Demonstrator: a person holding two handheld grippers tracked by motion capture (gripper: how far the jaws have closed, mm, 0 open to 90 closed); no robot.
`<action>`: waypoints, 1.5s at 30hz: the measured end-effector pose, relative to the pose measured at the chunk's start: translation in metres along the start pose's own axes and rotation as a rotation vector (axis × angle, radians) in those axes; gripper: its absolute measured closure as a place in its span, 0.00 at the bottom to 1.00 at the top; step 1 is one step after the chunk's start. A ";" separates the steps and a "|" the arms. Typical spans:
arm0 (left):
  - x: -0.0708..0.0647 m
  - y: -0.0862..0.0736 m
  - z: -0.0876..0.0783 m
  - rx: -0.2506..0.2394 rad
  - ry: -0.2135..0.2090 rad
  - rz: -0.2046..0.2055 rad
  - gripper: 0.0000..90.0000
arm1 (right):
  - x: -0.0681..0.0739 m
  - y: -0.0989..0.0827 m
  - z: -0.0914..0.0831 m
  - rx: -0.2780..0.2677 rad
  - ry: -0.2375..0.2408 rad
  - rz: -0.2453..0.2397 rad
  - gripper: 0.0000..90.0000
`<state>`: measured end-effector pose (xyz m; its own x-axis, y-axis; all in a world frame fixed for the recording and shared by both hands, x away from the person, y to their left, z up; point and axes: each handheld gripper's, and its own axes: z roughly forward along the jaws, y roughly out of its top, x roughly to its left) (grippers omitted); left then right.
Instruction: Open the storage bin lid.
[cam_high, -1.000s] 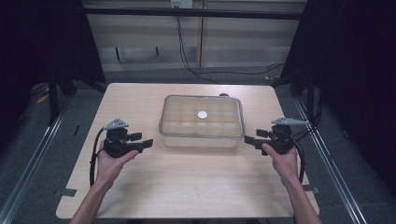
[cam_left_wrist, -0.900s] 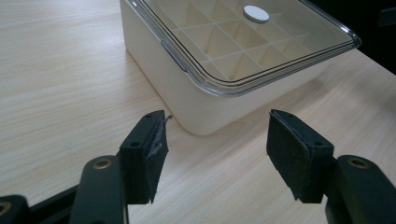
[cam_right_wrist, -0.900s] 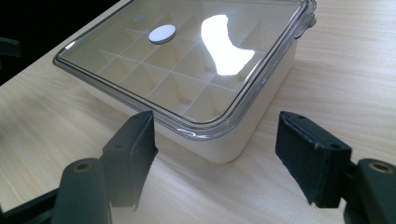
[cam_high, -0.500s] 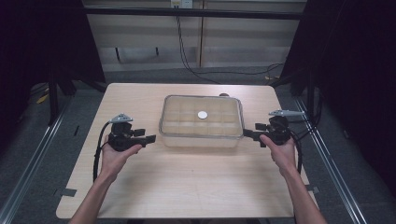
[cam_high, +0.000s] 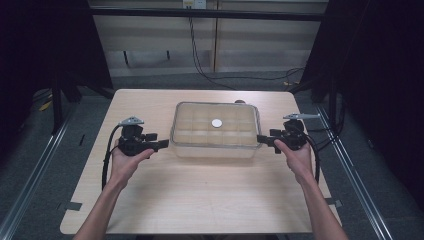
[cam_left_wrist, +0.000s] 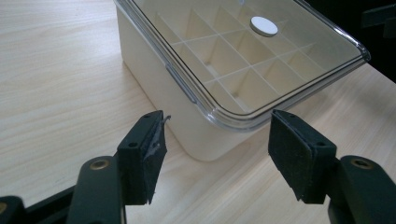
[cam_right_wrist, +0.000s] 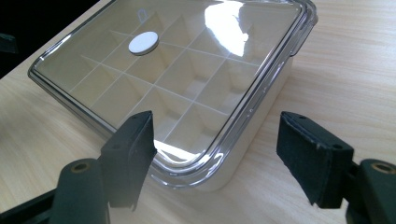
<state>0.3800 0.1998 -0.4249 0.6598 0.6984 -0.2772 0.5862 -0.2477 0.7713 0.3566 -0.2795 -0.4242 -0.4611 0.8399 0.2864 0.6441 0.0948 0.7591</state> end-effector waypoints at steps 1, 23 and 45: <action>0.001 0.003 0.003 0.010 -0.008 -0.004 0.41 | -0.001 0.001 0.001 0.005 0.003 -0.001 0.30; 0.014 0.024 0.039 0.077 0.009 0.003 0.36 | -0.008 0.024 0.039 0.133 -0.021 0.025 0.29; 0.012 0.032 0.068 0.117 -0.041 -0.032 0.32 | -0.011 0.025 0.061 0.169 0.013 0.081 0.24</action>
<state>0.4384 0.1549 -0.4424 0.6572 0.6797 -0.3257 0.6567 -0.3043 0.6901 0.4149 -0.2534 -0.4436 -0.4106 0.8416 0.3508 0.7722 0.1164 0.6246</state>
